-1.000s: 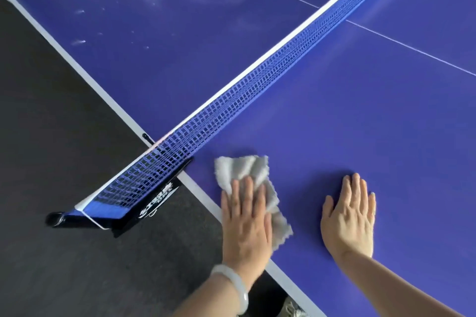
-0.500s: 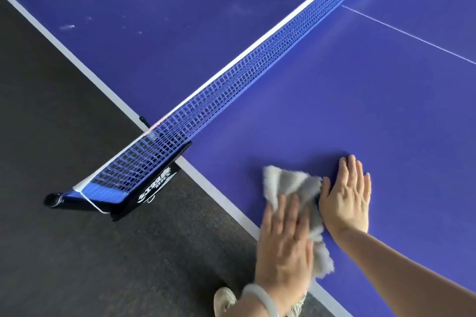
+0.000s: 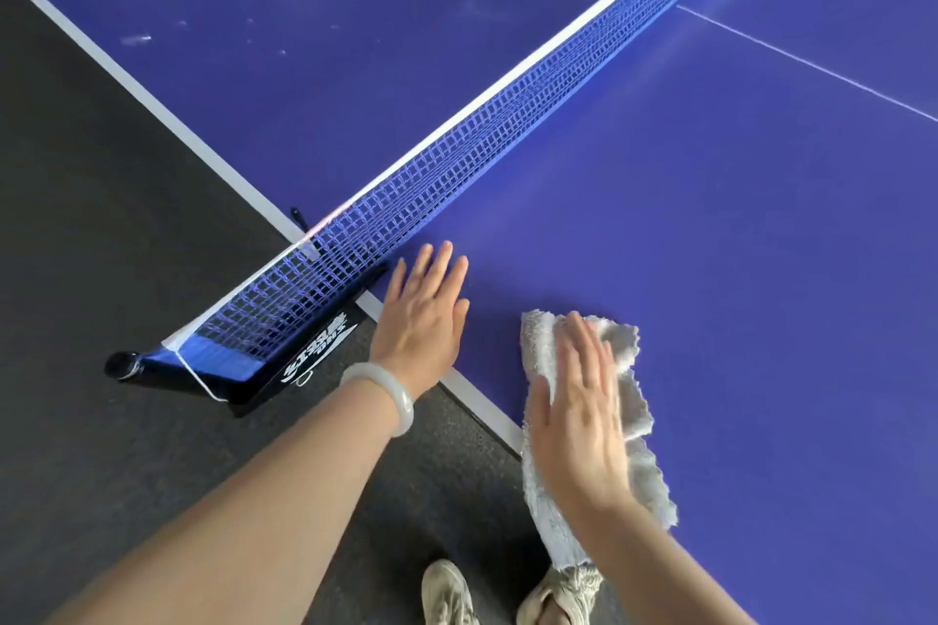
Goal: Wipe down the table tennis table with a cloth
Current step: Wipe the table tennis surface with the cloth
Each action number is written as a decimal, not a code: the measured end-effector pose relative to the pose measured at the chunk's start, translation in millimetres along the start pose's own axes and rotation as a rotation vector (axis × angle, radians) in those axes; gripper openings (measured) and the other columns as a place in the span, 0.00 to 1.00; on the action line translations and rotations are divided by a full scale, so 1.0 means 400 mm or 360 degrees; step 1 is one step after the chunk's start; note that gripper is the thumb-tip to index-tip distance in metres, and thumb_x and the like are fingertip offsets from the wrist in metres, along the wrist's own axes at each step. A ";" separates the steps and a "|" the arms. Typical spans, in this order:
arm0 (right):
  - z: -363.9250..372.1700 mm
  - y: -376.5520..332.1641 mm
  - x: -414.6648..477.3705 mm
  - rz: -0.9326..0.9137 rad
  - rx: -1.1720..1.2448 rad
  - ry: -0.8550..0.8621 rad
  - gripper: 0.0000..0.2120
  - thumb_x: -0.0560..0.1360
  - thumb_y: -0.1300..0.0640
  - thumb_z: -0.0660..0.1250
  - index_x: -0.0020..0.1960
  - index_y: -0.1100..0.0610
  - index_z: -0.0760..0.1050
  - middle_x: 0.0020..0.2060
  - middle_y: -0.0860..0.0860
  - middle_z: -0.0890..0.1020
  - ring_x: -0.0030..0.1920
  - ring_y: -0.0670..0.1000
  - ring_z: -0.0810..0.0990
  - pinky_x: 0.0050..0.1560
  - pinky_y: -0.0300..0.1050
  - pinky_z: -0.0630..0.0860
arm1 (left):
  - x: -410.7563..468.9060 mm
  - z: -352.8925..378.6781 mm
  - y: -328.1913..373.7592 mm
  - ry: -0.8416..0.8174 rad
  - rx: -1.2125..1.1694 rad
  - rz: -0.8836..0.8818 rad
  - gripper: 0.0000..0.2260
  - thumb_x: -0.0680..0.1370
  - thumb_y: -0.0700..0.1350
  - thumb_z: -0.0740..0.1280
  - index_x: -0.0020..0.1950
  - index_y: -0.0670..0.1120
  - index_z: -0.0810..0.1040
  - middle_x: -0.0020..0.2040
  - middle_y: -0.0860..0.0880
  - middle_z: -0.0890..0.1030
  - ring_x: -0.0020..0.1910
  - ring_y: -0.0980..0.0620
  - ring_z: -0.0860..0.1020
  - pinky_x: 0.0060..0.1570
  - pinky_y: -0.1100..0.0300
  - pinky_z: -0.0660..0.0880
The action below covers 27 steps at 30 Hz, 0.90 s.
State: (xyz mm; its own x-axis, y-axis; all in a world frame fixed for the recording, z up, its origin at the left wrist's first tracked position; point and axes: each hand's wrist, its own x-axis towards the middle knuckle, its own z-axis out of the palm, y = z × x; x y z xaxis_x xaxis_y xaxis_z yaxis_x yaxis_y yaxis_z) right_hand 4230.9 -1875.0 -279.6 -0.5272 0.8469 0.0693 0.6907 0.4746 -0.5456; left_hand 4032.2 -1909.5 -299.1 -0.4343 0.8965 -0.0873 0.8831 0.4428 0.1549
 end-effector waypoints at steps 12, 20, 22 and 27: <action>-0.144 0.287 0.009 0.0547 -0.0440 -0.0100 0.27 0.82 0.52 0.44 0.81 0.48 0.54 0.80 0.45 0.53 0.80 0.50 0.42 0.79 0.55 0.39 | 0.003 0.041 -0.007 0.0055 0.0057 -0.0023 0.28 0.81 0.56 0.37 0.81 0.50 0.47 0.81 0.48 0.47 0.80 0.47 0.46 0.77 0.44 0.47; 0.067 -0.010 -0.057 -0.0012 -0.0049 -0.0296 0.33 0.79 0.66 0.55 0.81 0.57 0.49 0.80 0.50 0.40 0.78 0.53 0.29 0.76 0.48 0.28 | 0.004 0.017 0.013 0.0004 0.0110 -0.0051 0.25 0.84 0.52 0.46 0.81 0.47 0.50 0.81 0.46 0.50 0.80 0.44 0.48 0.77 0.44 0.47; 0.056 0.015 -0.048 -0.0290 -0.0139 -0.0444 0.32 0.81 0.60 0.51 0.81 0.53 0.42 0.78 0.45 0.35 0.77 0.49 0.27 0.76 0.48 0.27 | 0.017 0.002 0.033 0.0022 0.0095 -0.0064 0.24 0.83 0.47 0.54 0.79 0.43 0.58 0.79 0.43 0.57 0.78 0.41 0.55 0.75 0.46 0.54; -0.095 0.249 -0.009 -0.0189 -0.0484 -0.0127 0.27 0.84 0.53 0.54 0.80 0.57 0.52 0.79 0.50 0.51 0.80 0.50 0.48 0.79 0.47 0.43 | 0.034 0.010 0.173 0.0066 -0.0011 0.0407 0.22 0.78 0.38 0.63 0.72 0.41 0.69 0.74 0.41 0.67 0.73 0.41 0.66 0.74 0.48 0.59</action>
State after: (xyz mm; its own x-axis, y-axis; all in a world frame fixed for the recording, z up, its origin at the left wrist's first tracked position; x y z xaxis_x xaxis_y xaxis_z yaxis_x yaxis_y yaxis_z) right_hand 4320.3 -1821.7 -302.6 -0.6417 0.7657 0.0453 0.7319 0.6289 -0.2623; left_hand 4088.2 -1866.8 -293.6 -0.2039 0.9790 -0.0039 0.9640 0.2014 0.1736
